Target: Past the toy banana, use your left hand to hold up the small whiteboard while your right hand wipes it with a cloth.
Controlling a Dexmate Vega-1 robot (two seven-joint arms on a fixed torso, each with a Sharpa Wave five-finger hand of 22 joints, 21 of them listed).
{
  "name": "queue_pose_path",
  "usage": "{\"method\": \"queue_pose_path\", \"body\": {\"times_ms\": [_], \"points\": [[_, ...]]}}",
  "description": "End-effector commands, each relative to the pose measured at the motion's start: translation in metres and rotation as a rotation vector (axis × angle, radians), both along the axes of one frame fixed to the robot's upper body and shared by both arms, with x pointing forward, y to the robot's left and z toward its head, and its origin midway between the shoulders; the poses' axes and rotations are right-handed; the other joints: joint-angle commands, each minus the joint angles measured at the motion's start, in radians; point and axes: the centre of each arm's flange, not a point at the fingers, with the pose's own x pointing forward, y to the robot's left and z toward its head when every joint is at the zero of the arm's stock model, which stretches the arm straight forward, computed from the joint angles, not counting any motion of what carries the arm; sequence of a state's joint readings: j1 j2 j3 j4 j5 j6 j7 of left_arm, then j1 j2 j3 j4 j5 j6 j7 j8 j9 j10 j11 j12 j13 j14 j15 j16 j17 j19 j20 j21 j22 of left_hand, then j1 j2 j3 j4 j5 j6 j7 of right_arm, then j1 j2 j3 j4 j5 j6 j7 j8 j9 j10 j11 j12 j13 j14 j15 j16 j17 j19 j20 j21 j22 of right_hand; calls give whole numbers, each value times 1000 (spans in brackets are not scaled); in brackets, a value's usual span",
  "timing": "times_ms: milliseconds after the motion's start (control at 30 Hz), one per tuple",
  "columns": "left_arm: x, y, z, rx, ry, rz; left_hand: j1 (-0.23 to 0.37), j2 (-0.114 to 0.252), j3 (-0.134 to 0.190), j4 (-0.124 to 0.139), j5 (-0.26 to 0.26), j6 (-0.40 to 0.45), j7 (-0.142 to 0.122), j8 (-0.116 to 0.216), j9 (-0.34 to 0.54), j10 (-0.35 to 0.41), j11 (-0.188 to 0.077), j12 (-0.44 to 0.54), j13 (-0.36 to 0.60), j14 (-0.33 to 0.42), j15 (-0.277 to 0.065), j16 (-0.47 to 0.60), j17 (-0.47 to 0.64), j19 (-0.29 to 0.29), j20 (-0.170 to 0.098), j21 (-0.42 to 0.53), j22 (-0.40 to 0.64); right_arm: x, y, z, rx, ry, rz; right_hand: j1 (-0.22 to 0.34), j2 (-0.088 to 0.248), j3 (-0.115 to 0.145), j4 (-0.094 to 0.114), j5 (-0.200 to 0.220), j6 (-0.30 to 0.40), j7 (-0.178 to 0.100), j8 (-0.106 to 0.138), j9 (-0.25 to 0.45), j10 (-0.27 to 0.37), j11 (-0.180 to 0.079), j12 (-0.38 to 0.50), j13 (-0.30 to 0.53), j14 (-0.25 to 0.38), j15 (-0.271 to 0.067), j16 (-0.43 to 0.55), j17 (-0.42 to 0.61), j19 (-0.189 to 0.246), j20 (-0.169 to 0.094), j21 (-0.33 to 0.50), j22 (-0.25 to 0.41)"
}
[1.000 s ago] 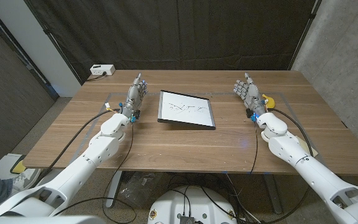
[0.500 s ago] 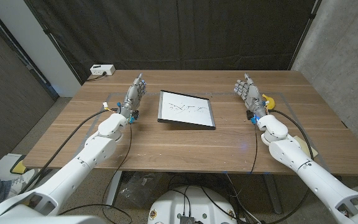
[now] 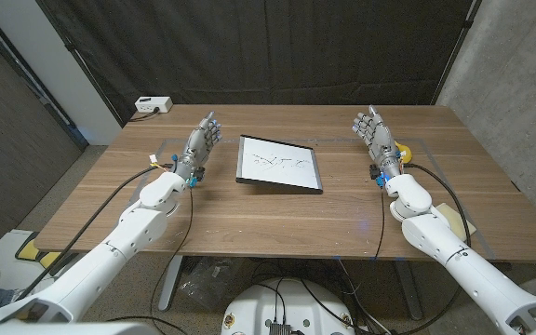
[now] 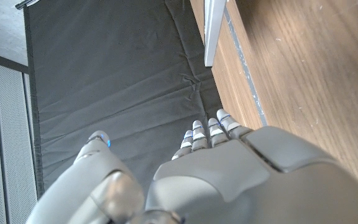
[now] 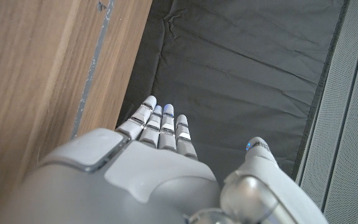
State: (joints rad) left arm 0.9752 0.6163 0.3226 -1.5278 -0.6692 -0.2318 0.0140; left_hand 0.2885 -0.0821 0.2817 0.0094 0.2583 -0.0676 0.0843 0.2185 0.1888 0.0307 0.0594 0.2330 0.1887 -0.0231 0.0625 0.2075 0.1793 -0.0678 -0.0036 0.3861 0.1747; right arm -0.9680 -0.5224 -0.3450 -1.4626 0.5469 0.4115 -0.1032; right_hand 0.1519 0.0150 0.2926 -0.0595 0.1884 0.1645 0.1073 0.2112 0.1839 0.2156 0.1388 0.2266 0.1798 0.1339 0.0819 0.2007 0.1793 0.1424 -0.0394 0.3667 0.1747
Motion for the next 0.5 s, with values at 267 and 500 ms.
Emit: {"method": "queue_pose_path", "body": {"times_ms": [267,500], "points": [[-37,12,-31,-89,62,-31,33,21,18,-17,-14,2,10,-4,3,12,9,0,3,16,13,3,6,22,17,9,5,-8,6,10,-22,-30,-1,14,3,4,-7,-2,16,1,4,4,11,1,5,5,6,1,4,2,16,-4,-3,4],[-47,21,-35,-100,102,-67,54,28,24,-27,-25,4,15,-5,4,22,14,-1,3,32,18,4,7,55,34,15,5,-10,9,6,-20,-10,4,16,3,4,-9,-3,17,1,2,4,12,1,4,5,8,3,3,2,17,-4,-5,4]]}}
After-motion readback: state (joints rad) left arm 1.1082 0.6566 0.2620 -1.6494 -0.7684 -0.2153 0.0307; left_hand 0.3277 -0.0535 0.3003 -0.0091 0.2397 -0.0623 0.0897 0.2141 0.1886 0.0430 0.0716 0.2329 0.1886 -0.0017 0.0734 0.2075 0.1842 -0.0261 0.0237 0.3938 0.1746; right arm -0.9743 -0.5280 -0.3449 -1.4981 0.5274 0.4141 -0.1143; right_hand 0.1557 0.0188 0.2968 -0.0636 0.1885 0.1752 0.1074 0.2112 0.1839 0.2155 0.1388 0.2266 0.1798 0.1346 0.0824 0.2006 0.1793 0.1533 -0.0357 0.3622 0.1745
